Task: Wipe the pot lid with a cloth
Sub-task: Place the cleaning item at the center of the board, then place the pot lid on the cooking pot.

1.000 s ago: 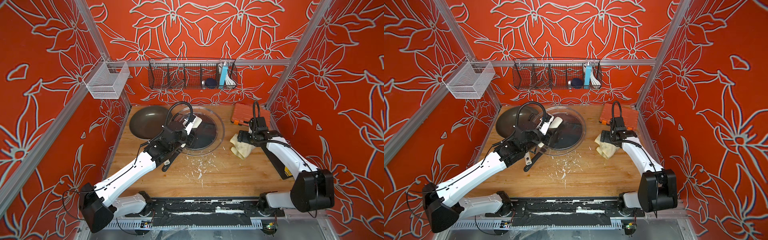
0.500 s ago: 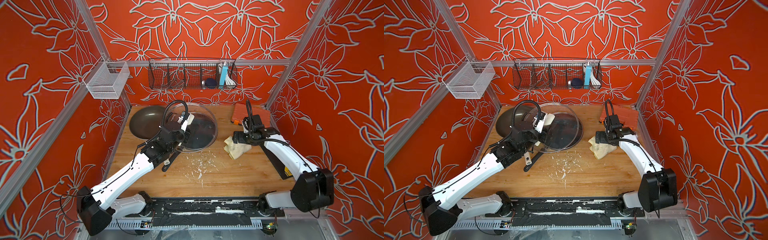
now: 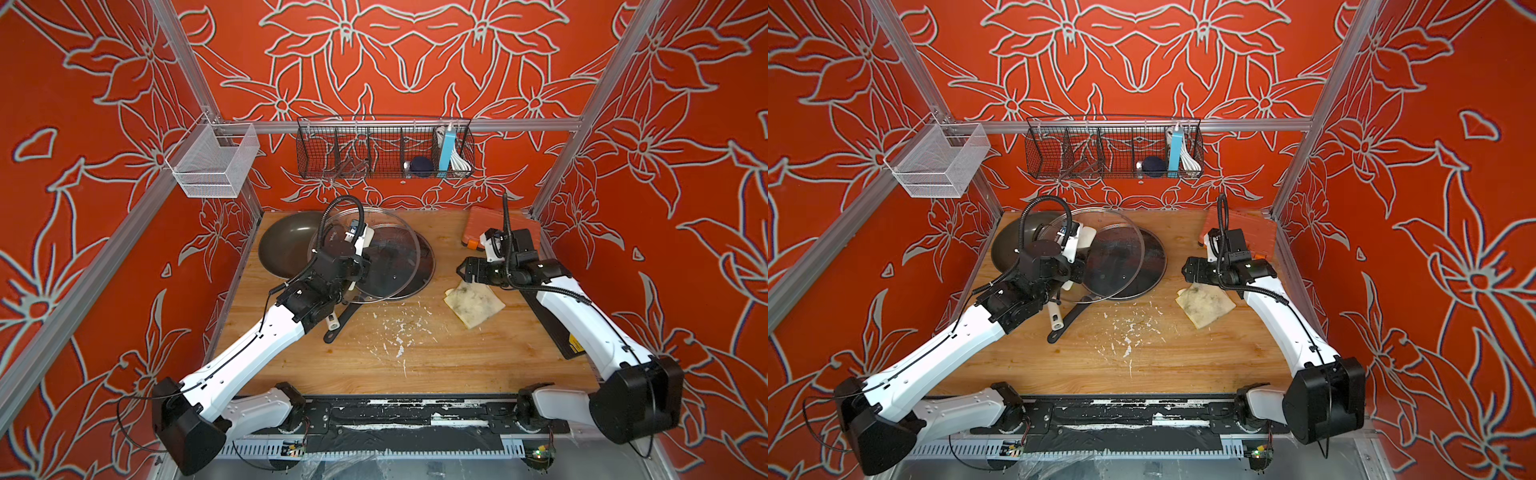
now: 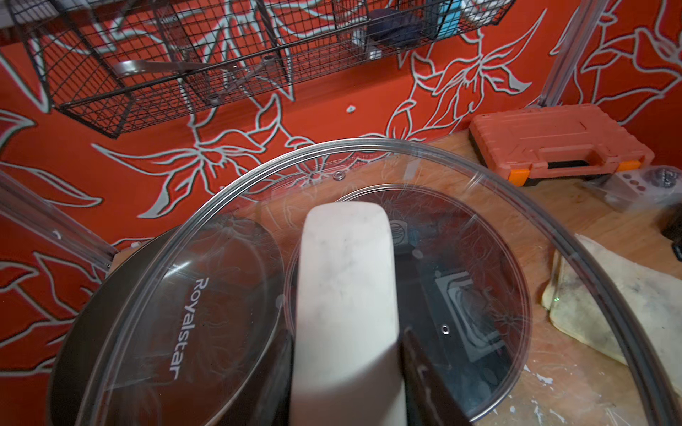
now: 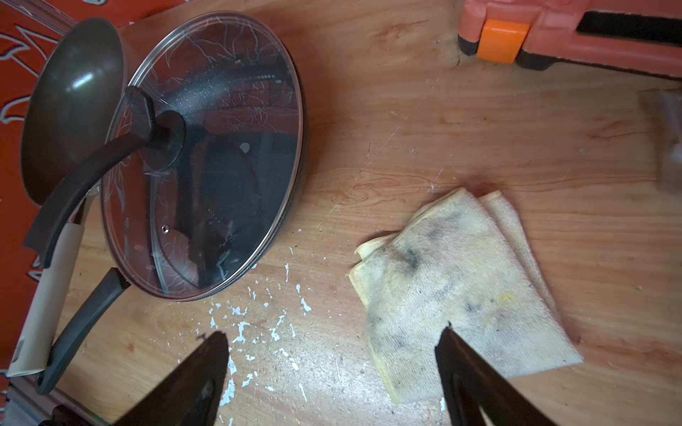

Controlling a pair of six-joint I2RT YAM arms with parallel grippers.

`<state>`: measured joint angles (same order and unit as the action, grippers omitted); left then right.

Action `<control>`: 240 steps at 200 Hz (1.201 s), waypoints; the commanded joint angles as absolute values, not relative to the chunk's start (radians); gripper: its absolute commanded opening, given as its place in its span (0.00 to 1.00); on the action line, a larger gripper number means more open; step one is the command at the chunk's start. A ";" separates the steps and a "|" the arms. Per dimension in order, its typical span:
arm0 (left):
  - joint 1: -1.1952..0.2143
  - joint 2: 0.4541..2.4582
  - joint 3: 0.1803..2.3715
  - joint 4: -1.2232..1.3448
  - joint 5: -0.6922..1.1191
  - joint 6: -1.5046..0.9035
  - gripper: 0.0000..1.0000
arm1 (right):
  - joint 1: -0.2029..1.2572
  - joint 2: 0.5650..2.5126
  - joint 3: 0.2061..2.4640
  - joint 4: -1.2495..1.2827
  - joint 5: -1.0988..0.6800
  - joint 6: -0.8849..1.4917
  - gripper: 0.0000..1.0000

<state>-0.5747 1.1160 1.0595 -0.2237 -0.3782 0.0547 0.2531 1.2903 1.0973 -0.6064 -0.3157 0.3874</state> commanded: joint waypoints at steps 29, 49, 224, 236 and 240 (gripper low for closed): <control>-0.472 1.026 1.073 -0.070 -0.466 -0.028 0.00 | 0.307 1.317 1.191 -0.633 -0.357 0.260 0.89; -0.427 1.035 1.067 -0.082 -0.466 -0.055 0.00 | 0.364 1.329 1.249 -0.646 -0.351 0.198 0.89; -0.044 1.277 1.076 0.041 -0.345 -0.147 0.00 | 0.603 1.344 1.316 -0.261 -0.396 0.147 0.89; -0.036 1.302 1.084 0.066 -0.337 -0.145 0.00 | 0.603 1.347 1.315 -0.258 -0.395 0.146 0.89; -0.034 1.310 1.087 0.078 -0.335 -0.143 0.00 | 0.603 1.347 1.315 -0.259 -0.394 0.145 0.89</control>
<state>-0.0502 1.3087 1.0031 -0.1974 -0.3328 -0.1318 0.5953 1.3399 1.3319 -0.3038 -0.3943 0.1429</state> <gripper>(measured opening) 0.412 0.887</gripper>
